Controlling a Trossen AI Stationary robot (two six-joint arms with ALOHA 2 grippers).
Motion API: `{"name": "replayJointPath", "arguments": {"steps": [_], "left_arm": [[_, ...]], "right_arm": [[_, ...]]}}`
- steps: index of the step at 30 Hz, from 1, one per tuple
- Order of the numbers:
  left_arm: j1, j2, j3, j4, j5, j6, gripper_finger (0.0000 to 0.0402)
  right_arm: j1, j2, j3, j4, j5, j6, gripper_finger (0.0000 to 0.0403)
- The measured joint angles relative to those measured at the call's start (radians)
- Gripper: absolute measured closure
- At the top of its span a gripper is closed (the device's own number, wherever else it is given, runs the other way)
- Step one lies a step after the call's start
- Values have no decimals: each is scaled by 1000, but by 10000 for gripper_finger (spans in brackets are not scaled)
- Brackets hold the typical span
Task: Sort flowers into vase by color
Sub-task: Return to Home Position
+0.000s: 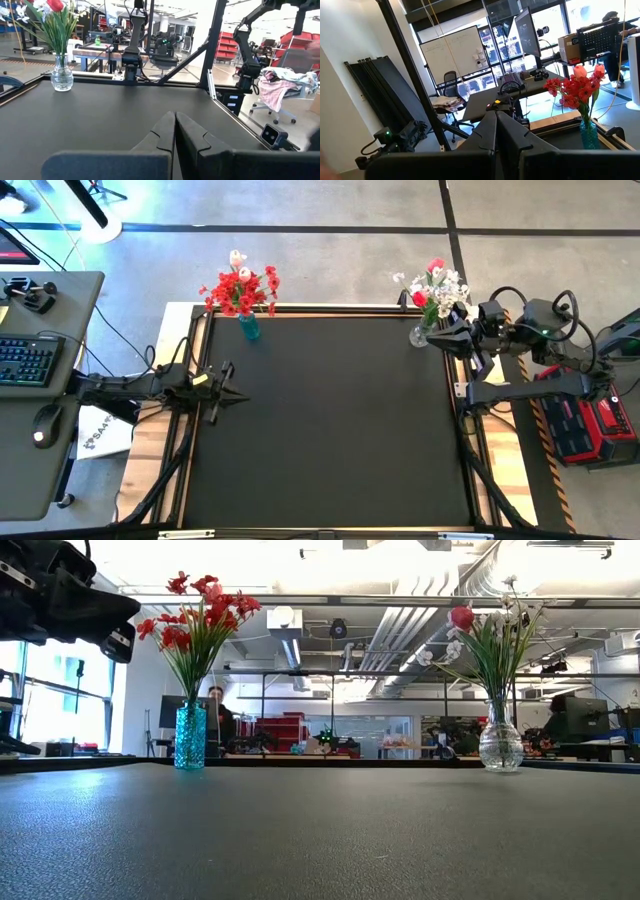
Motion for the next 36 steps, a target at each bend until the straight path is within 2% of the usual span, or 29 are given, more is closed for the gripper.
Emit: {"name": "replayJointPath", "arguments": {"steps": [18, 23, 29, 34, 36], "left_arm": [[0, 0, 0, 0, -1, 0, 401], [0, 0, 0, 0, -1, 0, 401], [0, 0, 0, 0, -1, 0, 401], [0, 0, 0, 0, -1, 0, 401], [0, 0, 0, 0, -1, 0, 401]], "right_arm": [[0, 6, 0, 7, 1, -3, 402], [0, 7, 0, -15, 72, 22, 402], [0, -27, 0, -100, 50, -135, 402], [0, -105, 0, -147, 49, -295, 402], [0, -143, -8, -168, 110, -290, 402]]}}
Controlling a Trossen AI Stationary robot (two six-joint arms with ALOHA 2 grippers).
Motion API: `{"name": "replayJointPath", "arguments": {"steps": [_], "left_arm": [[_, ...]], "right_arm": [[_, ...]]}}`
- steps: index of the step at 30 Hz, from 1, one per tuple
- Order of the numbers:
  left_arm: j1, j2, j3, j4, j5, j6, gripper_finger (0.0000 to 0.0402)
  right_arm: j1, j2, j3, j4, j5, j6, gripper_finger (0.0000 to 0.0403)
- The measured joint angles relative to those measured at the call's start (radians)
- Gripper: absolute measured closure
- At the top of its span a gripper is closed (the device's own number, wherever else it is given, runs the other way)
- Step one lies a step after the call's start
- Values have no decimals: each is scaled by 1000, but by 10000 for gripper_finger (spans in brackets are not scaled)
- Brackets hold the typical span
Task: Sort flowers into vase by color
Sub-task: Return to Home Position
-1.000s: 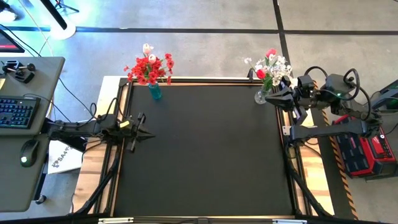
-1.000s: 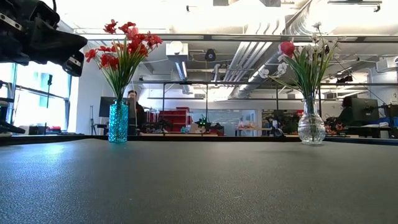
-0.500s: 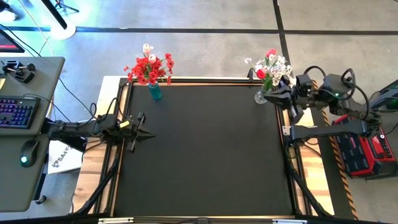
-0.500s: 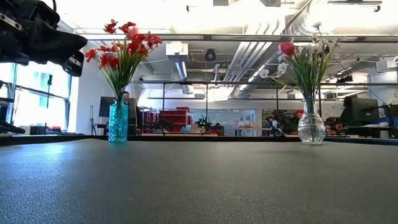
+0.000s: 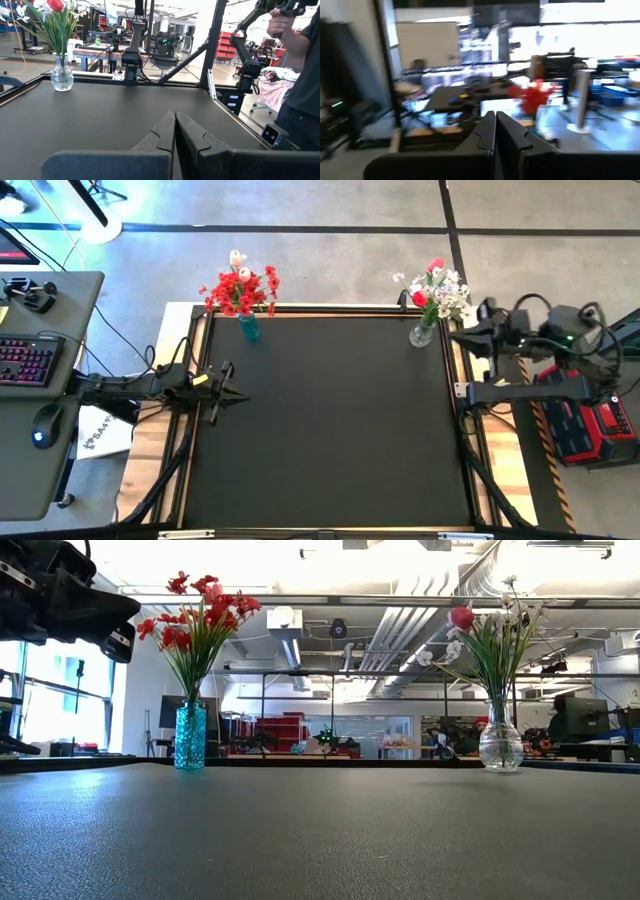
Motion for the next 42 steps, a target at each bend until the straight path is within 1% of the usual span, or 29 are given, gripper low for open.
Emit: {"name": "replayJointPath", "arguments": {"steps": [2, 3, 7, 13, 16, 20, 22, 25, 35, 39, 42], "left_arm": [[0, 0, 0, 0, 0, 0, 401], [0, 0, 0, 0, 0, 0, 401], [0, 0, 0, 0, 0, 0, 401], [0, 0, 0, 0, 0, 0, 401], [0, 0, 0, 0, 0, 0, 401], [0, 0, 0, 0, 0, 0, 401], [0, 0, 0, 0, 0, 0, 401], [0, 0, 0, 0, 0, 0, 401], [0, 0, 0, 0, 0, 0, 401], [0, 0, 0, 0, 0, 0, 401], [0, 0, 0, 0, 0, 0, 401]], "right_arm": [[0, -47, -41, -1, 53, 22, 402], [-1, -68, -70, 0, 61, 29, 402], [0, -149, -202, 56, 55, 104, 402], [0, -218, -400, 248, 33, 185, 402], [0, -268, -478, 279, 34, 204, 402], [0, -346, -557, 274, 86, 197, 402], [0, -387, -583, 273, 101, 188, 402], [0, -437, -601, 248, 86, 191, 402], [0, -546, -602, 104, 67, 186, 402], [0, -548, -602, 70, 61, 182, 402], [0, -549, -623, 109, 60, 174, 402]]}}
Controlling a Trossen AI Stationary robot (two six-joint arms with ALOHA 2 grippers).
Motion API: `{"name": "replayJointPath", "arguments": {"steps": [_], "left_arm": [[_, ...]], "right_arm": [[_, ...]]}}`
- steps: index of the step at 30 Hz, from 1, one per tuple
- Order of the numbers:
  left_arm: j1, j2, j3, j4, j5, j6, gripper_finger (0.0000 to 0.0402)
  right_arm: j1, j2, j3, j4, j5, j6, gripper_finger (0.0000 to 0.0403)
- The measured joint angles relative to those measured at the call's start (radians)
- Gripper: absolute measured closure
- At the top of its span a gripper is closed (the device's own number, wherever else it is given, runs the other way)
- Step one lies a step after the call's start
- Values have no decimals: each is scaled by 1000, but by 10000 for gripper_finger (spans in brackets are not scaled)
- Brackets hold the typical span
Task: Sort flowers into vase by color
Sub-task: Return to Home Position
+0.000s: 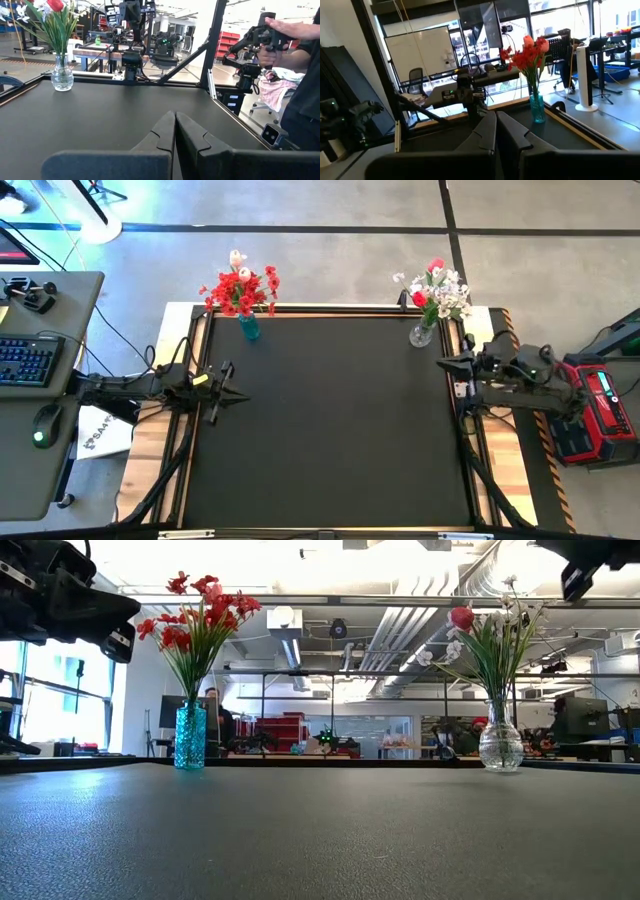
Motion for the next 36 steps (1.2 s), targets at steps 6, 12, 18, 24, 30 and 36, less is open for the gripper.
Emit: {"name": "replayJointPath", "arguments": {"steps": [6, 12, 18, 24, 30, 36], "left_arm": [[0, 0, 0, 0, 0, 0, 401], [0, 0, 0, 0, 0, 0, 401], [0, 0, 0, 0, 0, 0, 401], [0, 0, 0, 0, 0, 0, 401], [0, 0, 0, 0, 0, 0, 401], [0, 0, 0, 0, 0, 0, 401]], "right_arm": [[0, 0, -101, 144, -20, 14, 402], [0, -1, -151, 195, -47, 31, 402], [0, -1, -250, 331, -69, 32, 402], [0, -2, -390, 537, -98, 111, 402], [0, -2, -419, 509, -97, 73, 402], [0, -2, -419, 426, -90, 43, 402]]}}
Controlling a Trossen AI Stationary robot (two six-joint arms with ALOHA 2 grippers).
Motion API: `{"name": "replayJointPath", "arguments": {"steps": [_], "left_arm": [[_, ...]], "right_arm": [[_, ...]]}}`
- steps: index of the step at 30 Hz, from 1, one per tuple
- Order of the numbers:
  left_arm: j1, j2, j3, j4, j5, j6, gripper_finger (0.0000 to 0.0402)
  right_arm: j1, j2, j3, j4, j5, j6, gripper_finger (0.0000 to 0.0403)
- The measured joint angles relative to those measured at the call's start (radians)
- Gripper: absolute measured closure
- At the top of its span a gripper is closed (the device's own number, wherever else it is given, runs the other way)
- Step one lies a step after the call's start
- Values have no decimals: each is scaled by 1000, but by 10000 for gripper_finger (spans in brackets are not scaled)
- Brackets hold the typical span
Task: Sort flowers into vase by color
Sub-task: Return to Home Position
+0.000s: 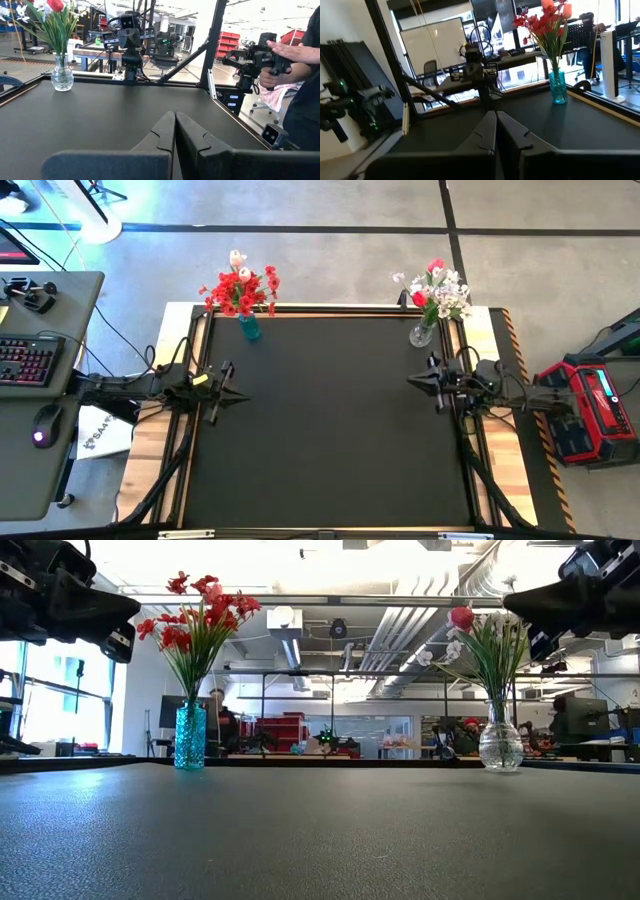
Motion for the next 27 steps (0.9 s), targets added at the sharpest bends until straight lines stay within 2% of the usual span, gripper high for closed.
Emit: {"name": "replayJointPath", "arguments": {"steps": [7, 15, 18, 19, 27], "left_arm": [[0, 0, 0, 0, 0, 0, 401], [0, 0, 0, 0, 0, 0, 402], [0, 0, 0, 0, 0, 0, 401], [0, 0, 0, 0, 0, 0, 401], [0, 1, 0, 0, 0, 0, 401]], "right_arm": [[0, 0, 0, -19, 3, -12, 402], [0, 4, -1, -23, 54, -4, 403], [0, 3, -54, 54, 54, 21, 403], [1, 5, -57, 26, 53, 32, 403], [13, 10, -57, 8, 55, -38, 403]]}}
